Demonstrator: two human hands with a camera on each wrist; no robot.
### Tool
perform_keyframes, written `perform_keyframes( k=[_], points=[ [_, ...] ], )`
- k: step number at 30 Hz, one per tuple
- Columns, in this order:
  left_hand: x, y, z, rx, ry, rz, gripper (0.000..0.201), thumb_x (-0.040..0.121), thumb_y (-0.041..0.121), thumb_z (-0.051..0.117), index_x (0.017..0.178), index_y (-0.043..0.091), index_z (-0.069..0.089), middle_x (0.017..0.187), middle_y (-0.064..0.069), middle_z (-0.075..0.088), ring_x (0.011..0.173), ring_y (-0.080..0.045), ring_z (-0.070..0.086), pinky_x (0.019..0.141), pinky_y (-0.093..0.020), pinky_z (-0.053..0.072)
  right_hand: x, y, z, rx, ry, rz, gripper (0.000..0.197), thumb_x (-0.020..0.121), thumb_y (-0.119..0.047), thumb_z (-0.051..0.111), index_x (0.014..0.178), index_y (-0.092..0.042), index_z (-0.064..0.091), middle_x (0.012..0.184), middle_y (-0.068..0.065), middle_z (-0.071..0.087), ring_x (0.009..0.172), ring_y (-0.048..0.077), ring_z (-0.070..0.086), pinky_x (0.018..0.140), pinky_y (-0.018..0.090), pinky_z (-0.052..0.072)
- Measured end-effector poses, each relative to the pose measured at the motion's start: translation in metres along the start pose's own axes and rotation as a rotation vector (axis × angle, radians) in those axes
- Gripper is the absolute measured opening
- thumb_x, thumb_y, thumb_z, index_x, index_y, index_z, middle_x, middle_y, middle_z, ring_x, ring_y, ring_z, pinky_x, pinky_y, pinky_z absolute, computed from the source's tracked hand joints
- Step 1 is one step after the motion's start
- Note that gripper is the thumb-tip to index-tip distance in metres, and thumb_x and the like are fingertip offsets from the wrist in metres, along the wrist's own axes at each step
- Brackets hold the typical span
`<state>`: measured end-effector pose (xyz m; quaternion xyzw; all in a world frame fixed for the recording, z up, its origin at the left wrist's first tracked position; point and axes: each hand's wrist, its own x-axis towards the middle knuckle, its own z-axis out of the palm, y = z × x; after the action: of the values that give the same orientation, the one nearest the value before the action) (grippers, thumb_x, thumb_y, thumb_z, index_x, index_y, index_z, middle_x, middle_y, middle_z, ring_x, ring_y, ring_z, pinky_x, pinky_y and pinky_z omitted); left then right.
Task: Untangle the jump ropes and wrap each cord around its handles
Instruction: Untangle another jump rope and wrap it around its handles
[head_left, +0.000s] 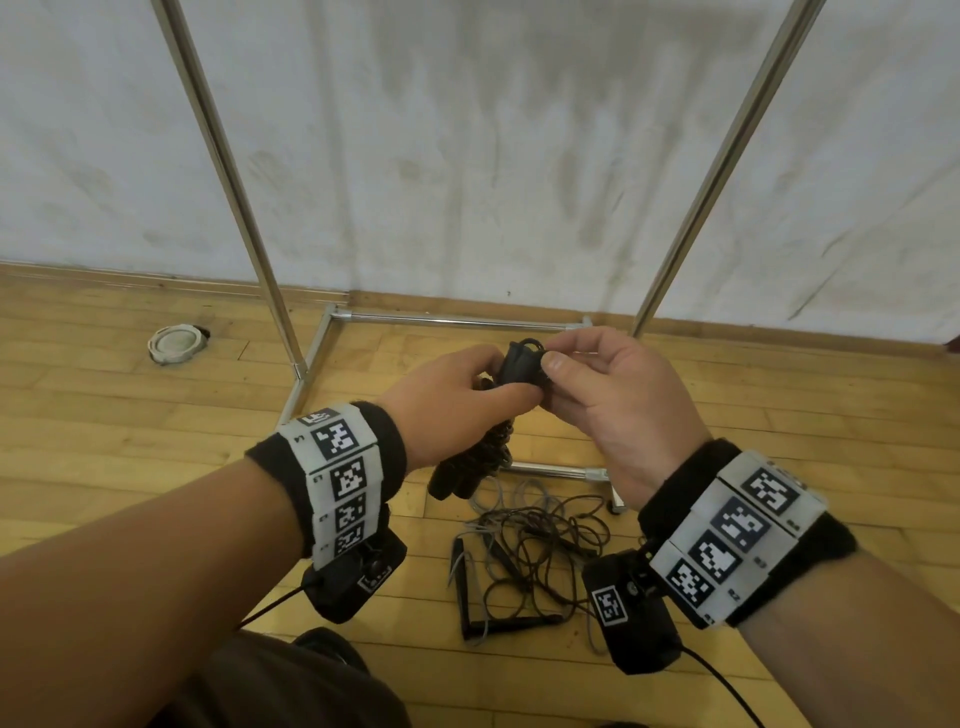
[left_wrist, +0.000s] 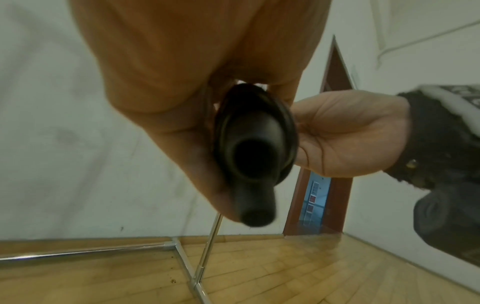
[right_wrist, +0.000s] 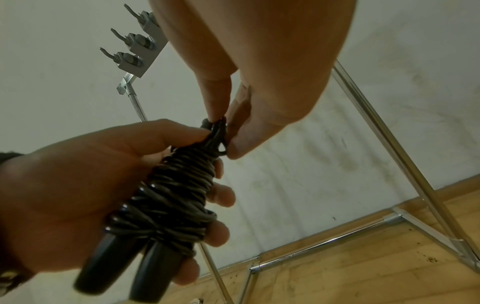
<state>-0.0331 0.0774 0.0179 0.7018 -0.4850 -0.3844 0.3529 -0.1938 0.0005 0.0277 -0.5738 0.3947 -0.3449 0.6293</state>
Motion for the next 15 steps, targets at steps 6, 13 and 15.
perform_keyframes(
  k=[6, 13, 15],
  points=[
    [-0.0034, 0.0051, -0.0020, -0.094, 0.013, 0.061, 0.023, 0.080, 0.061, 0.070, 0.098, 0.046, 0.072, 0.084, 0.010, 0.074, 0.080, -0.012, 0.070, 0.088, -0.046, 0.061, -0.0018, -0.0048, -0.0005, 0.046, -0.030, -0.010, 0.011, 0.098, -0.002, 0.063, 0.102, -0.007, 0.072, 0.104, 0.014, 0.077, 0.097, 0.025, 0.076, 0.080, 0.036, 0.063],
    [-0.0020, 0.0083, 0.0030, 0.012, 0.062, 0.085, 0.019, 0.097, 0.058, 0.064, 0.101, 0.040, 0.069, 0.082, 0.010, 0.070, 0.076, -0.011, 0.067, 0.075, -0.037, 0.059, -0.0052, -0.0077, -0.0008, 0.193, -0.036, 0.027, 0.013, 0.098, 0.000, 0.060, 0.110, 0.001, 0.065, 0.110, 0.023, 0.074, 0.100, 0.033, 0.075, 0.084, 0.040, 0.063],
    [-0.0017, 0.0074, 0.0022, 0.061, 0.057, 0.081, 0.018, 0.099, 0.057, 0.061, 0.100, 0.040, 0.067, 0.082, 0.010, 0.070, 0.073, -0.008, 0.067, 0.071, -0.034, 0.057, -0.0062, -0.0081, 0.0008, 0.206, -0.034, 0.037, 0.014, 0.098, -0.001, 0.062, 0.112, 0.000, 0.064, 0.112, 0.025, 0.073, 0.101, 0.035, 0.074, 0.084, 0.040, 0.062]
  ],
)
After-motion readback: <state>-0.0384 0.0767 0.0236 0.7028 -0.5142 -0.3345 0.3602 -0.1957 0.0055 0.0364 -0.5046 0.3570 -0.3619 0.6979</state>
